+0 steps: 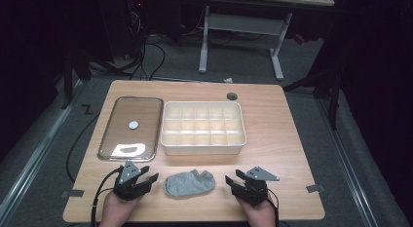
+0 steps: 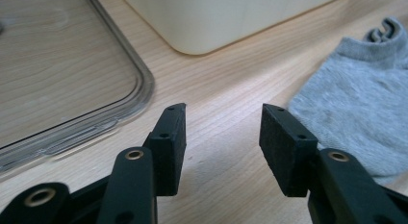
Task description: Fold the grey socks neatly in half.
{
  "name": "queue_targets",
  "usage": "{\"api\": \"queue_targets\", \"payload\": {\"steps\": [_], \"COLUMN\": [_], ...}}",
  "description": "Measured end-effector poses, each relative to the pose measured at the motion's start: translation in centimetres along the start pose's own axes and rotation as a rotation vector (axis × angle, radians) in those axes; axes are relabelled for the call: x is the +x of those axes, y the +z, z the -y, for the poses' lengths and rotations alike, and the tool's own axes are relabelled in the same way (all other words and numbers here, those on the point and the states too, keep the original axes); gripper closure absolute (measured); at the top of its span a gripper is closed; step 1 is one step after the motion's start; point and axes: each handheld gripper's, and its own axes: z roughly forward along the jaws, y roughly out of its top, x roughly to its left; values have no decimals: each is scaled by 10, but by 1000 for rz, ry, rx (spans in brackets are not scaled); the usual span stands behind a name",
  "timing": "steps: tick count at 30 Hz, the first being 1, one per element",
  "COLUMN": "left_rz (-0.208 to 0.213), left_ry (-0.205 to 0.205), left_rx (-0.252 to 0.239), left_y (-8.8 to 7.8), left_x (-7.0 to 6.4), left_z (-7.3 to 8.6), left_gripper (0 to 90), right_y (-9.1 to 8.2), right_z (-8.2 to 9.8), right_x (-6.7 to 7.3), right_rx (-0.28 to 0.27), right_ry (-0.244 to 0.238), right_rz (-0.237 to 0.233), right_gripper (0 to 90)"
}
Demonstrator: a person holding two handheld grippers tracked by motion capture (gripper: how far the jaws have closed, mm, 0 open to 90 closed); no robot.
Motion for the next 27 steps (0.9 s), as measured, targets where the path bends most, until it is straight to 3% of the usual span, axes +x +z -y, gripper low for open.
{"api": "queue_targets", "payload": {"steps": [16, 27], "left_rz": [33, 48], "left_ry": [6, 15], "left_rx": [8, -1], "left_y": [1, -1], "left_x": [0, -5], "left_z": [-1, -2], "left_gripper": [499, 485], "right_y": [3, 0], "right_z": [4, 4], "right_x": [-2, -6], "right_rx": [22, 6], "right_ry": [25, 37], "right_rz": [5, 8], "right_gripper": [440, 406]}}
